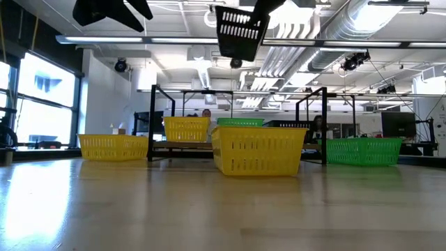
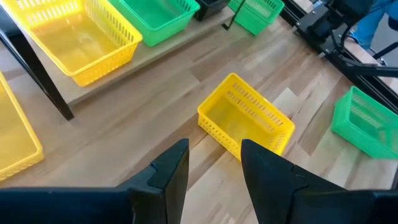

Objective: Stack baskets on shelf by color
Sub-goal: Stack the top black bin on top of the black bin on the shelf

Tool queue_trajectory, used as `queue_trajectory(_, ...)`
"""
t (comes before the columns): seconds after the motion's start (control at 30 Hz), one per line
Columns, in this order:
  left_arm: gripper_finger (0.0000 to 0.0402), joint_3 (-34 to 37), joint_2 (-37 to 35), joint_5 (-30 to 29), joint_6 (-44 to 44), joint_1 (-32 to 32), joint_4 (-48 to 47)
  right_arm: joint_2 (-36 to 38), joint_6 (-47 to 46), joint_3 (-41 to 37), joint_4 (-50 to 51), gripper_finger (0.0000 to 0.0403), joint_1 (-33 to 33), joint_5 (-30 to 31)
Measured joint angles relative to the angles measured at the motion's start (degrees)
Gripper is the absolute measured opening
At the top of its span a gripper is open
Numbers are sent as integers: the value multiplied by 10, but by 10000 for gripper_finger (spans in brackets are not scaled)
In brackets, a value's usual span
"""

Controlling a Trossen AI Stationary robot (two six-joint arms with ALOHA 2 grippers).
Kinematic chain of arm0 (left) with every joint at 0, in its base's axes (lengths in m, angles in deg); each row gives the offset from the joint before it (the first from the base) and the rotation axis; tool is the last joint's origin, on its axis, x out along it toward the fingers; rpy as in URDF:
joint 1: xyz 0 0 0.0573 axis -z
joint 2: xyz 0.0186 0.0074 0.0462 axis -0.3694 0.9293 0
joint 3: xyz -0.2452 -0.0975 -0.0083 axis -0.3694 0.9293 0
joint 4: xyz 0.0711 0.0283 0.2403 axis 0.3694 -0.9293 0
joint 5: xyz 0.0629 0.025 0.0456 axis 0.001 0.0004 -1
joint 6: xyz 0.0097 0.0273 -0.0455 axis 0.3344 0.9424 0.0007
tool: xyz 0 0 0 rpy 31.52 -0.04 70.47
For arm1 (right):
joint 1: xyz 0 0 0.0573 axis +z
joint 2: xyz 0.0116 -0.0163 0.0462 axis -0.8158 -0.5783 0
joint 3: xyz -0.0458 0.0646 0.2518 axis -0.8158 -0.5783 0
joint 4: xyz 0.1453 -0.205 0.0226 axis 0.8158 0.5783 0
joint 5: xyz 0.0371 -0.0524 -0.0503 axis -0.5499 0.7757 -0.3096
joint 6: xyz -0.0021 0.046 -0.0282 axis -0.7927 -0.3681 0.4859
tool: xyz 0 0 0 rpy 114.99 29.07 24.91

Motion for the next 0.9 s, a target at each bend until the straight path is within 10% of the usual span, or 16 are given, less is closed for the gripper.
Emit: queue_trajectory(0.9,135,0,0,-1,-10,-42,0,131,263,-270,-89,0,-267,-202)
